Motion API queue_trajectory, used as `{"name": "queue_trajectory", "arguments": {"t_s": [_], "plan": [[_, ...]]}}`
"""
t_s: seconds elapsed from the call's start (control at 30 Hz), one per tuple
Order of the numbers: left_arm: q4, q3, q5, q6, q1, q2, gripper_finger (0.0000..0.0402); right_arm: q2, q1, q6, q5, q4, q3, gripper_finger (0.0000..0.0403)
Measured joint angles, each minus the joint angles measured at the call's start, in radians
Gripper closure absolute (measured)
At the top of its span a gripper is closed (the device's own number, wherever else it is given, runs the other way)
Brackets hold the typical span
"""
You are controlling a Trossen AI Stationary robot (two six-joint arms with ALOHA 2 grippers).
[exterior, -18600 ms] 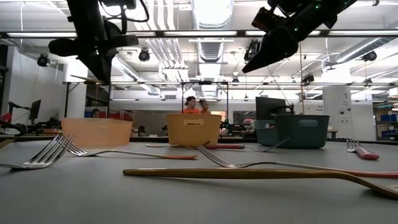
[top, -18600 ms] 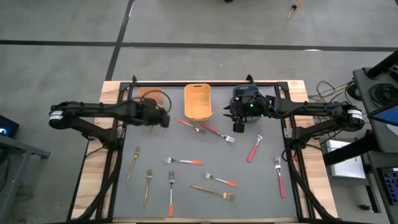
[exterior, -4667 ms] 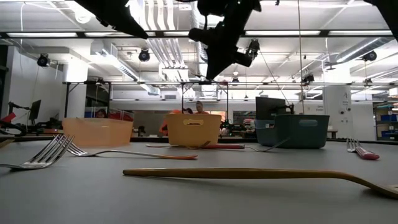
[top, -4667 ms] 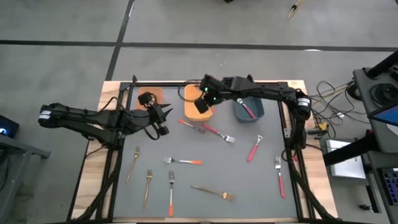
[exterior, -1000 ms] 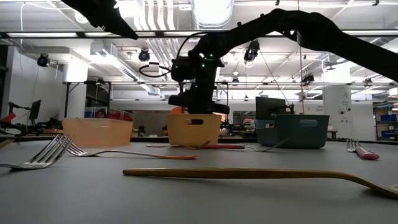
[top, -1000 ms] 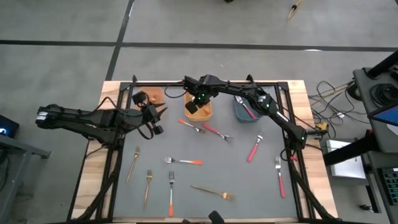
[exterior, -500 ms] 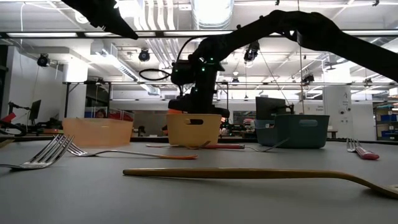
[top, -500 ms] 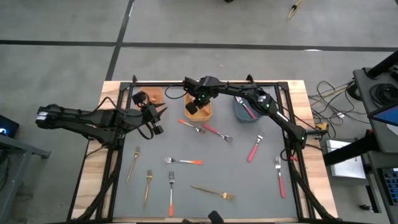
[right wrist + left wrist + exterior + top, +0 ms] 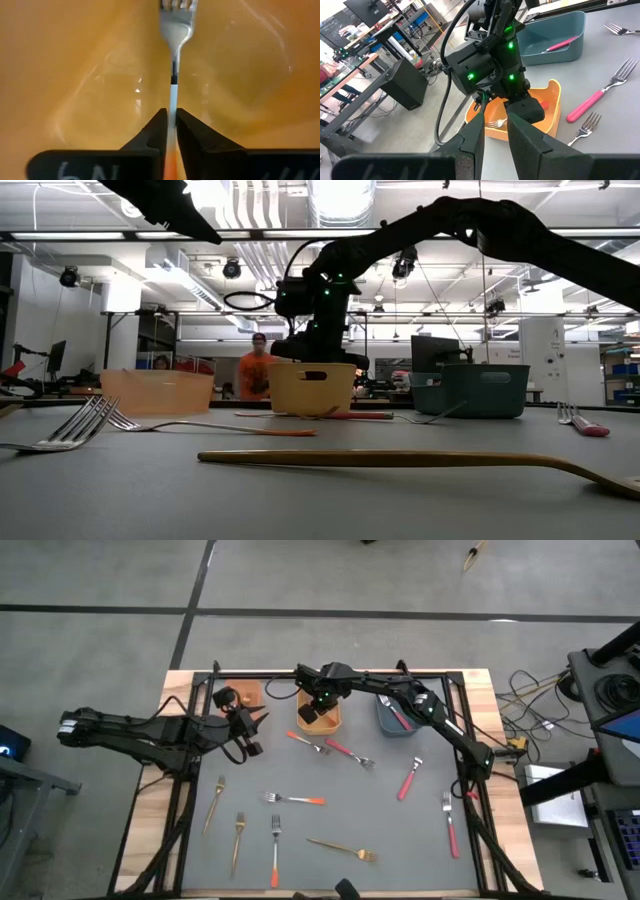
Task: Sort silverware by color (type)
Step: Put the orange fork into the yellow bin, then put the red fork into the blue bin
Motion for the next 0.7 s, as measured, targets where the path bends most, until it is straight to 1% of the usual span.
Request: {"name": "queue_trajectory", "arguments": {"t_s": [0.2, 0.37, 0.53, 0.7], "plan": [[0.0, 0.0, 0.0, 0.0, 0.0, 0.0, 0.0335, 0.0, 0.0, 0.011, 0.0, 0.003, 0.0, 0.0306], [-0.001, 0.0, 0.0, 0.0, 0.0, 0.0, 0.0335, -0.004, 0.0, 0.004, -0.001, -0.01, 0.017, 0.0277], [0.0, 0.0, 0.0, 0.0, 0.0, 0.0, 0.0335, -0.049, 0.006, -0.025, -0.008, -0.039, 0.044, 0.0269], [0.0, 0.0, 0.0, -0.007, 0.0, 0.0, 0.0335, -0.13, 0.045, -0.115, 0.007, -0.082, 0.042, 0.028]]}}
